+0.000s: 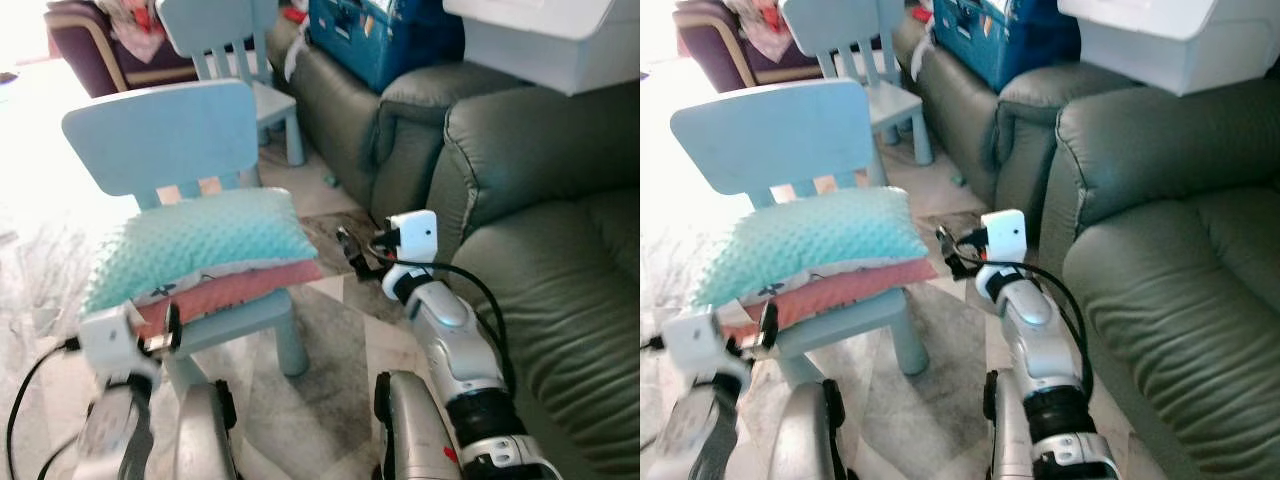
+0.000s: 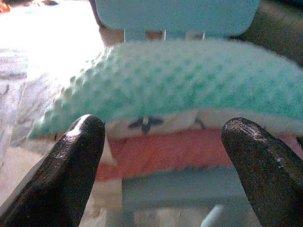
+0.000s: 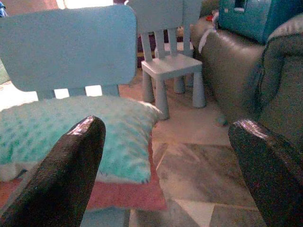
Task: Move the pillow to the sofa
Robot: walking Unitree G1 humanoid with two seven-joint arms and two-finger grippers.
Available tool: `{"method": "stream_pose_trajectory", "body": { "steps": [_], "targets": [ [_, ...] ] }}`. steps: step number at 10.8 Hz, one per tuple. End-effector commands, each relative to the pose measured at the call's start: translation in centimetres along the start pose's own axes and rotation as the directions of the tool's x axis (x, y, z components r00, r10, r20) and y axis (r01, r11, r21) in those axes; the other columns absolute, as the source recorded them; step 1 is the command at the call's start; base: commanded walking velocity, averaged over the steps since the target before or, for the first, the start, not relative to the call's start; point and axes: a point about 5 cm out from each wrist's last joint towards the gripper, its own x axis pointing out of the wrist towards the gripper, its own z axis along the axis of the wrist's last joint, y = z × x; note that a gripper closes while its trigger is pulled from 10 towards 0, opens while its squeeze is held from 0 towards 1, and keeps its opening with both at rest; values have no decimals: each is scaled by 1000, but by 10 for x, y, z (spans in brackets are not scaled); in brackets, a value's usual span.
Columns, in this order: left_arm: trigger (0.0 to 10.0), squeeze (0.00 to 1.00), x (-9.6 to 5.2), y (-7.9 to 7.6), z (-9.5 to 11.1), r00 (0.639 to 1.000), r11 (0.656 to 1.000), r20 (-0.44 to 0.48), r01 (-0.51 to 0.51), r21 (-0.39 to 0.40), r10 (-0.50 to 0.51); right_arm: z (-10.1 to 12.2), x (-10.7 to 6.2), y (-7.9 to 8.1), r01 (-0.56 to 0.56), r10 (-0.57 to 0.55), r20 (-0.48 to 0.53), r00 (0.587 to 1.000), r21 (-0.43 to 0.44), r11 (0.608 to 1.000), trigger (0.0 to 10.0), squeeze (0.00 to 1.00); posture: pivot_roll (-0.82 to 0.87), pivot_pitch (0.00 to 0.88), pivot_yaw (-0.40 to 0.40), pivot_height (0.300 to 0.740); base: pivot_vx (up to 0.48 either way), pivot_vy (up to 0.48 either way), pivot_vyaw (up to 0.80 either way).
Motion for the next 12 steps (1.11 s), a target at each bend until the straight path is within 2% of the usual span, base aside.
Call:
{"method": "stream_pose_trajectory", "body": {
  "steps": [1,3,7,12],
  "targets": [
    [10000,0,0,3,-4,1000,1000,-22,-16,10,16,6,4,2,-5,5,12,1000,-5,1000,10000,0,-148,0,38,497,0,0,0],
    [10000,0,1,2,-4,1000,1000,-18,-18,7,18,14,8,4,-9,9,33,999,4,1000,10000,0,-147,0,34,497,0,0,0],
    [10000,0,0,-1,-8,1000,1000,-28,-14,5,14,16,7,2,-5,5,36,999,1,1000,10000,0,-154,0,35,497,0,0,0],
    [10000,0,0,-6,-11,999,1000,-36,-4,1,4,20,9,0,-9,9,42,999,-1,1000,10000,0,-160,0,30,577,0,0,0]
  ]
}}
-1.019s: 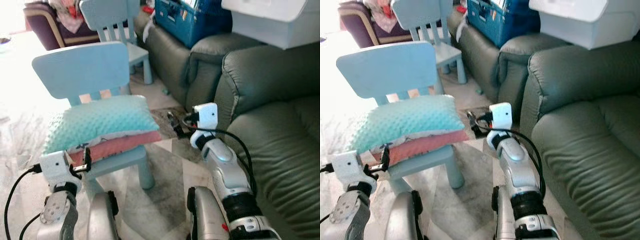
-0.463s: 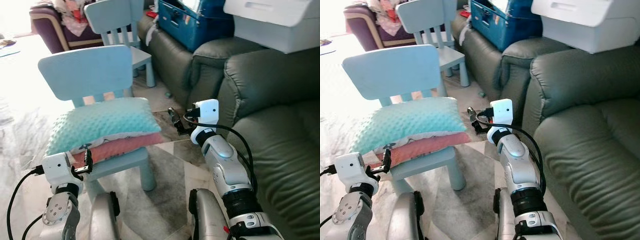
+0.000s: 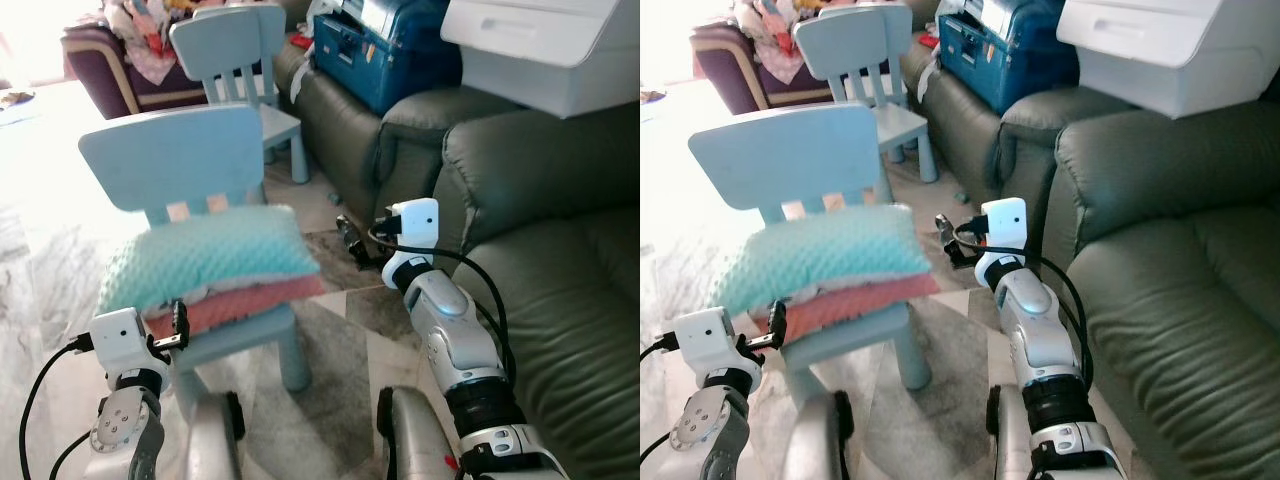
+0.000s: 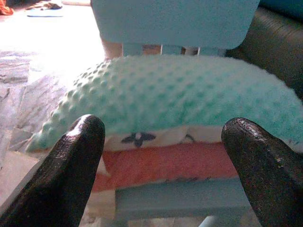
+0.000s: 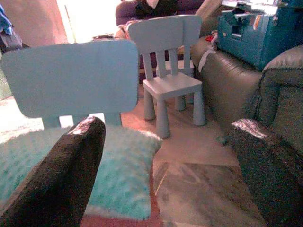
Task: Move the pillow to the sofa
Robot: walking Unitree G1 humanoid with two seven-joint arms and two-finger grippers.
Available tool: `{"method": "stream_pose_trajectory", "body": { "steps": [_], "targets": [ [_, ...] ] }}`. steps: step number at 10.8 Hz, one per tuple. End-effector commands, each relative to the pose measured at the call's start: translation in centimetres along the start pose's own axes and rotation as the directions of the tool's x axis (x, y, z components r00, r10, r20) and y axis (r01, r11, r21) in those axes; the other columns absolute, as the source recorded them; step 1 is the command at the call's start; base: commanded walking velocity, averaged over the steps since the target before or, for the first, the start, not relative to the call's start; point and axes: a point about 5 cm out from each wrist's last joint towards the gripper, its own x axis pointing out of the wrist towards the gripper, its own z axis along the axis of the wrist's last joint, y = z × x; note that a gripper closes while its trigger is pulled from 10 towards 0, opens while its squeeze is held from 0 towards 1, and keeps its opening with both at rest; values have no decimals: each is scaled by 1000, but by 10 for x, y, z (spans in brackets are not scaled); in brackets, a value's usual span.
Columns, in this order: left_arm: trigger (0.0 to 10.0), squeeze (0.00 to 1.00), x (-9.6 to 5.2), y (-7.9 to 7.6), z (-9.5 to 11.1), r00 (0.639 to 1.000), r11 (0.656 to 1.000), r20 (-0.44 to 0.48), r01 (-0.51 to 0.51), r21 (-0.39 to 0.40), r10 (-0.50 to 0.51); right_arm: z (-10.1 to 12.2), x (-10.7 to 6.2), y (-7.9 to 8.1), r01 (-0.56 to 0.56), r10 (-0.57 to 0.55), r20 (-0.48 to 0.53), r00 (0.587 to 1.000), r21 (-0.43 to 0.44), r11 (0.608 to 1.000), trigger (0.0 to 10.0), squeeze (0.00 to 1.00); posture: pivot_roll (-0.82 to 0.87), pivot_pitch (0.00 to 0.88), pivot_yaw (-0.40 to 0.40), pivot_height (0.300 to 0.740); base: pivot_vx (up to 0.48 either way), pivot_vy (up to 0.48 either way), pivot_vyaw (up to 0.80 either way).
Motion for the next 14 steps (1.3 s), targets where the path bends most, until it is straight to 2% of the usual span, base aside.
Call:
{"method": "stream_pose_trajectory", "body": {
  "steps": [1,9,14],
  "targets": [
    [10000,0,1,0,-1,1000,1000,-4,-2,9,2,11,5,2,-11,12,28,1000,-11,1000,10000,0,-161,0,29,596,0,0,0],
    [10000,0,2,-5,-1,1000,1000,0,9,13,-9,14,7,2,-16,17,36,999,-11,1000,10000,0,-166,0,32,731,0,0,0],
    [10000,0,4,-7,-2,1000,1000,0,12,15,-12,15,8,2,-21,21,41,999,-12,1000,10000,0,-170,0,32,740,0,0,0]
  ]
}}
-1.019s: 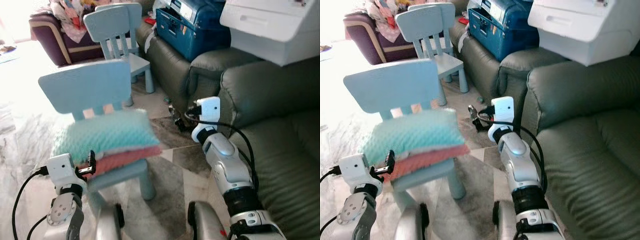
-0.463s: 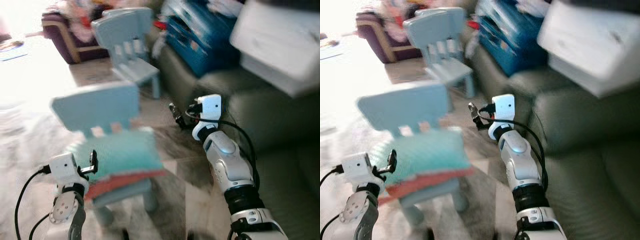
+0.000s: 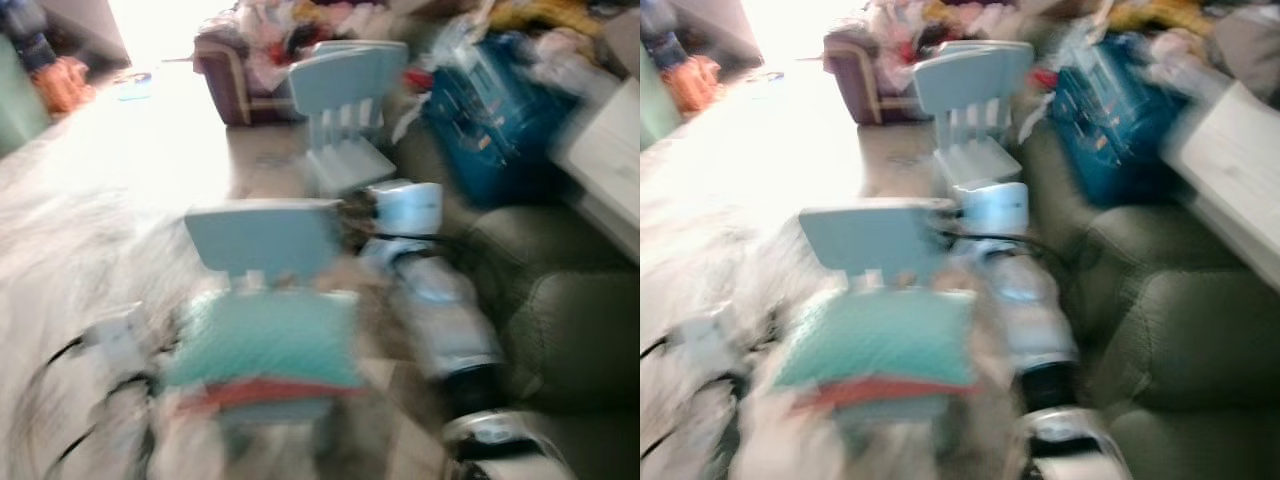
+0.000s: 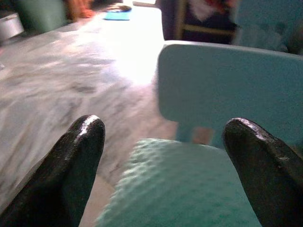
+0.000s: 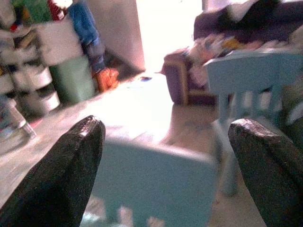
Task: Move the pillow to the sofa
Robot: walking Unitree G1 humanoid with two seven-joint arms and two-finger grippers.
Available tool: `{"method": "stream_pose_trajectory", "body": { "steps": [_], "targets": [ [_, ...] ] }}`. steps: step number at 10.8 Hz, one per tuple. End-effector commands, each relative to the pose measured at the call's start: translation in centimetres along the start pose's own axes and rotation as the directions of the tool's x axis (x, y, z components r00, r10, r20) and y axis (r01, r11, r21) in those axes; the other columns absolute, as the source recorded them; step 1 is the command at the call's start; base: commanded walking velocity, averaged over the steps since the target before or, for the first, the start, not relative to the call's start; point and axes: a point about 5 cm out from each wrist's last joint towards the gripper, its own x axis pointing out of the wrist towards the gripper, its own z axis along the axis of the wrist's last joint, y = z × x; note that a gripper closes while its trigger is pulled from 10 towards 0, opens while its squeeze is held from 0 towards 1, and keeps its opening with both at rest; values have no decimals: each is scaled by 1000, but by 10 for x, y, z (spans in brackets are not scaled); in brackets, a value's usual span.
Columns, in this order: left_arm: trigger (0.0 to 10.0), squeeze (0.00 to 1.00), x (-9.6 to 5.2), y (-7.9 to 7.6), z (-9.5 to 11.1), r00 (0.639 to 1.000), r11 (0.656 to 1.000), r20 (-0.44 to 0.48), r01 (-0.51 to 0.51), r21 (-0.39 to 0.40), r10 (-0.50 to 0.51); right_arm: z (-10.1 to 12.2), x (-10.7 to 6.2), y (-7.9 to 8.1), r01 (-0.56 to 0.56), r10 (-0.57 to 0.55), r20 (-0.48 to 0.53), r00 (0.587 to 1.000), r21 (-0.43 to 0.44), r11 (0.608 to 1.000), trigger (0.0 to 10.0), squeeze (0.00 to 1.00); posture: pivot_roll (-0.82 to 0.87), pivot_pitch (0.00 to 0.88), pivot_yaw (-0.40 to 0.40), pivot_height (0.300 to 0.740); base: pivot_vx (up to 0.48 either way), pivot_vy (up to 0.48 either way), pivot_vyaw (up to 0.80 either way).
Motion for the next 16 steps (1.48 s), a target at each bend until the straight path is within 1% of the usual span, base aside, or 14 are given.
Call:
{"method": "stream_pose_trajectory", "body": {
  "steps": [1,7,15,16],
  "targets": [
    [10000,0,1,-16,2,999,999,7,47,-9,-47,-6,-11,-23,75,-75,-22,997,0,997,10000,0,-171,0,31,740,0,0,0],
    [10000,0,2,-15,2,1000,1000,5,20,-2,-20,-6,-10,-15,30,-30,-13,999,17,999,10000,0,-161,0,25,740,0,0,0],
    [10000,0,3,-13,3,1000,1000,5,9,5,-9,-9,-12,-17,22,-21,-9,1000,31,999,10000,0,-159,0,31,740,0,470,0],
    [10000,0,2,-14,4,1000,1000,16,10,21,-10,-10,-13,-17,20,-20,-10,1000,31,999,10000,0,-159,0,32,740,0,0,0]
  ]
}}
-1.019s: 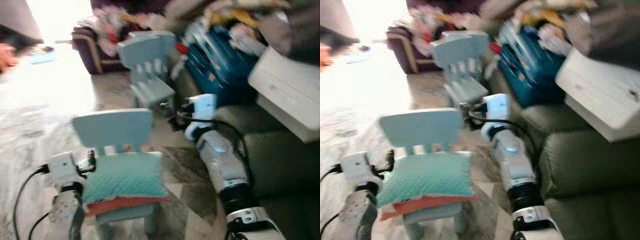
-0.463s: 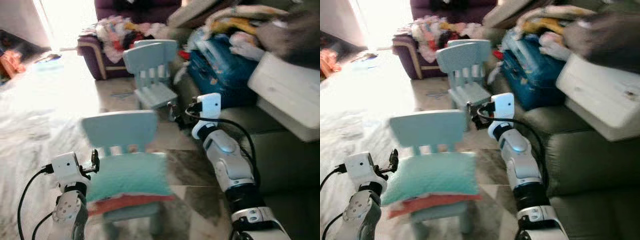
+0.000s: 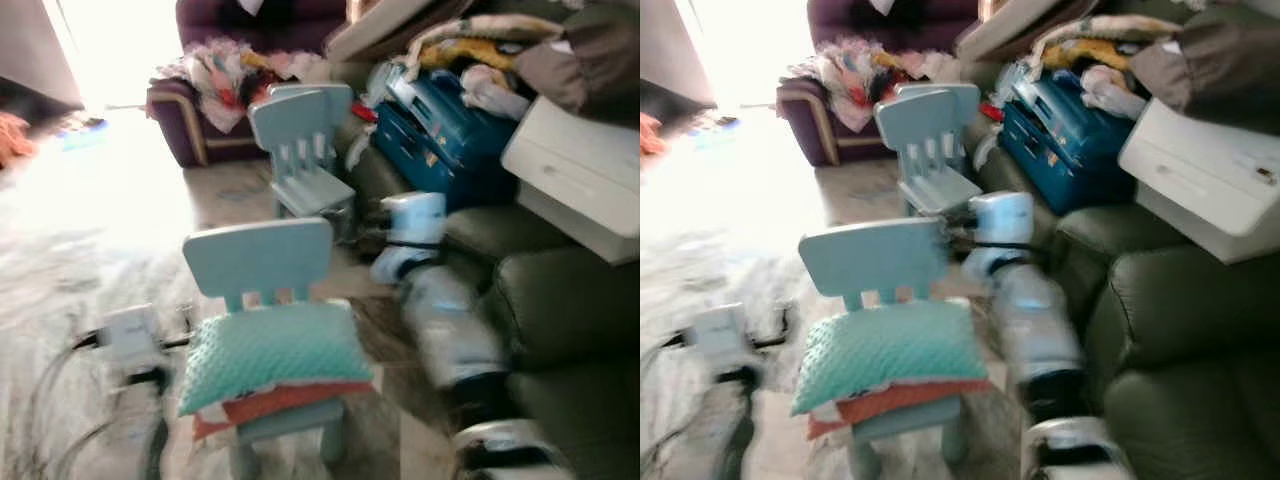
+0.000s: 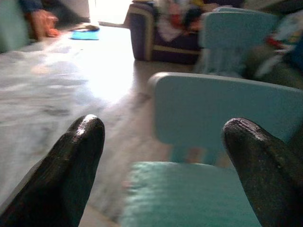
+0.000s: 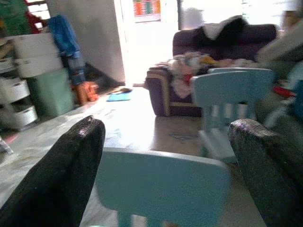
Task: Move the pillow to the sofa
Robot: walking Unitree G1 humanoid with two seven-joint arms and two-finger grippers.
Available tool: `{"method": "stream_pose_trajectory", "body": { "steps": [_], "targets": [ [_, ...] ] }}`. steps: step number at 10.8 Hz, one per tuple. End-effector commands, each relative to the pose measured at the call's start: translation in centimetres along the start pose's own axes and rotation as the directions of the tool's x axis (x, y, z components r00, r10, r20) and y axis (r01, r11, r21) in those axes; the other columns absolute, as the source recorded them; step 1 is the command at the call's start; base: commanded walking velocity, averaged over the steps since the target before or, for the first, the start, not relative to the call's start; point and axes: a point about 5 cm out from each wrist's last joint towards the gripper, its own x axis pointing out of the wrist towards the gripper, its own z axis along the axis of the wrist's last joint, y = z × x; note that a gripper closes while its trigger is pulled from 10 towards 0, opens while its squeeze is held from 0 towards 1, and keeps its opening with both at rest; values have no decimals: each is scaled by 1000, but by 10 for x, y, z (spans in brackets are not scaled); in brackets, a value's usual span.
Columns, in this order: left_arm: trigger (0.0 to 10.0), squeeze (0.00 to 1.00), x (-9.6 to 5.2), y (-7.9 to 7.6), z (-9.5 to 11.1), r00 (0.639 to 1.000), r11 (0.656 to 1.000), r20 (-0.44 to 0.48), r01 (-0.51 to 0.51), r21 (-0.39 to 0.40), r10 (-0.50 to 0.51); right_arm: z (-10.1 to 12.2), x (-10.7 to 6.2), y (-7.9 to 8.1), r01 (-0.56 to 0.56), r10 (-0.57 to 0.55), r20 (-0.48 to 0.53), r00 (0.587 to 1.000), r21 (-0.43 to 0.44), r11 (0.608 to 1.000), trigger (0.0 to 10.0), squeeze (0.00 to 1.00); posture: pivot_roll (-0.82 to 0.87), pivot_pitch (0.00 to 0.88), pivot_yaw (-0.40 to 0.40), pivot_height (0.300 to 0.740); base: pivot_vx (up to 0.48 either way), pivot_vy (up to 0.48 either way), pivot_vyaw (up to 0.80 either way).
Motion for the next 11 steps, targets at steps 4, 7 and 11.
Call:
{"method": "stream_pose_trajectory", "body": {
  "steps": [4,7,11],
  "targets": [
    [10000,0,0,-6,3,999,1000,41,-4,23,3,6,-2,-9,4,-3,25,1000,-37,999,10000,0,-160,0,32,740,0,0,0],
    [10000,0,-1,-9,2,999,1000,38,2,23,-3,6,-2,-7,-5,7,28,1000,-61,998,10000,0,-160,0,32,740,0,0,258],
    [10000,0,0,-10,2,999,1000,40,7,22,-8,6,-1,-7,-7,9,28,1000,-49,999,10000,0,-160,0,30,740,0,0,200]
  ]
}}
